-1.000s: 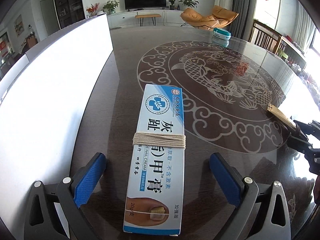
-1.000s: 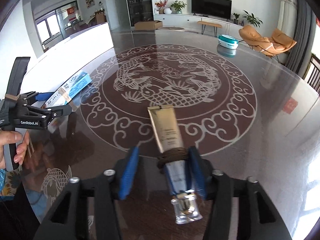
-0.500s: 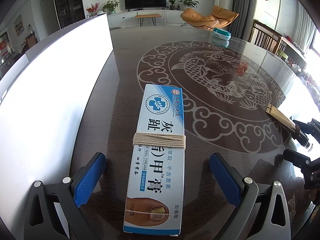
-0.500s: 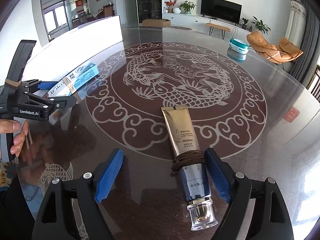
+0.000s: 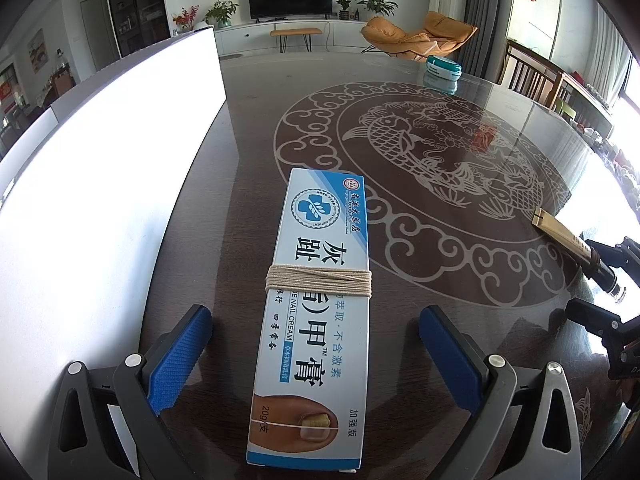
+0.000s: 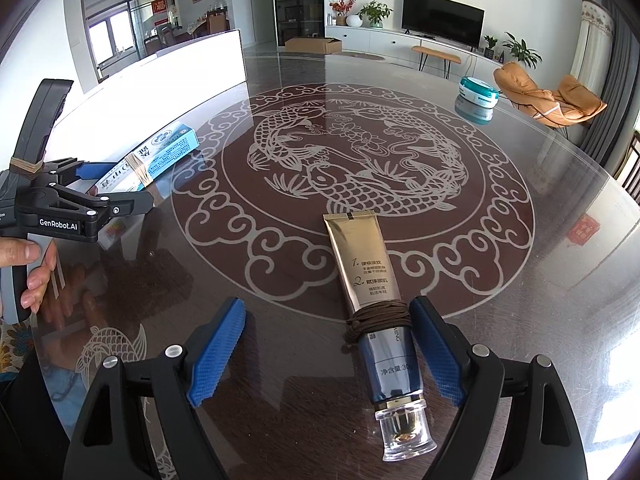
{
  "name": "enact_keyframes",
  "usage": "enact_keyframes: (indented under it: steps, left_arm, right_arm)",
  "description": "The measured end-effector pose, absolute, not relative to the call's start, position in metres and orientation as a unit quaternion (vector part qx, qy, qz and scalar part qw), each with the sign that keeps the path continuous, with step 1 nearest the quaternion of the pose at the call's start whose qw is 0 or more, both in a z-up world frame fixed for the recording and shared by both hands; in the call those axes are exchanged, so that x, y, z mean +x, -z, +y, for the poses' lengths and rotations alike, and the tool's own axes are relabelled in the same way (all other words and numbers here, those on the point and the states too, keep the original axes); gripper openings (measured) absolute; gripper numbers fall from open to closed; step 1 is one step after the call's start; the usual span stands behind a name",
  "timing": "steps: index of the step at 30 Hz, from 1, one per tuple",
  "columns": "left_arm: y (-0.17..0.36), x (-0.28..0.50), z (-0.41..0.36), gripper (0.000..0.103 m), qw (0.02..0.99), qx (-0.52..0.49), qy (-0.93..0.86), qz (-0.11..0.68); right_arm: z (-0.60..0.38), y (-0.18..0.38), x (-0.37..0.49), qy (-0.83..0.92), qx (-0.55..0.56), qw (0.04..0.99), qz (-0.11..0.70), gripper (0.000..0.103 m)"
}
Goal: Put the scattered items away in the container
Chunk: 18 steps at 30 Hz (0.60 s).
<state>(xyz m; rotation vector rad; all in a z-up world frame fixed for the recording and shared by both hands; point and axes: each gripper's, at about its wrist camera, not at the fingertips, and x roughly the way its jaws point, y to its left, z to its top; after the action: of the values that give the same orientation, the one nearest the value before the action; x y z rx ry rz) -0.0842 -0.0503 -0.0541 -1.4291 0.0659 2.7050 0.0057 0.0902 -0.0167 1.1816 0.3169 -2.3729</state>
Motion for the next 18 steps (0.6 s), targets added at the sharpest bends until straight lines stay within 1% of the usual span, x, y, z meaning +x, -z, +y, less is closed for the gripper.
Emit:
enact_keyframes:
  steps: [3, 6, 18]
  left_arm:
    - [0.0545, -0.0840, -0.0501, 0.103, 0.041, -0.466, -0.883, 0.021]
    - [0.0548, -0.0838, -0.0496, 0.103, 0.040, -0.466, -0.884, 0.021]
    - [0.0548, -0.0833, -0.0497, 0.103, 0.040, -0.466, -0.884, 0.021]
  right_arm:
    - [0.0902, 0.0167, 0.0058, 0.864, 0.430, 0.233, 0.116, 0.085]
    - [0.0919, 0.0181, 0.0033, 0.865, 0.435, 0.225, 0.113, 0.091]
    - [0.0916, 0.0187, 0.0027, 0.865, 0.434, 0.224, 0.114, 0.092]
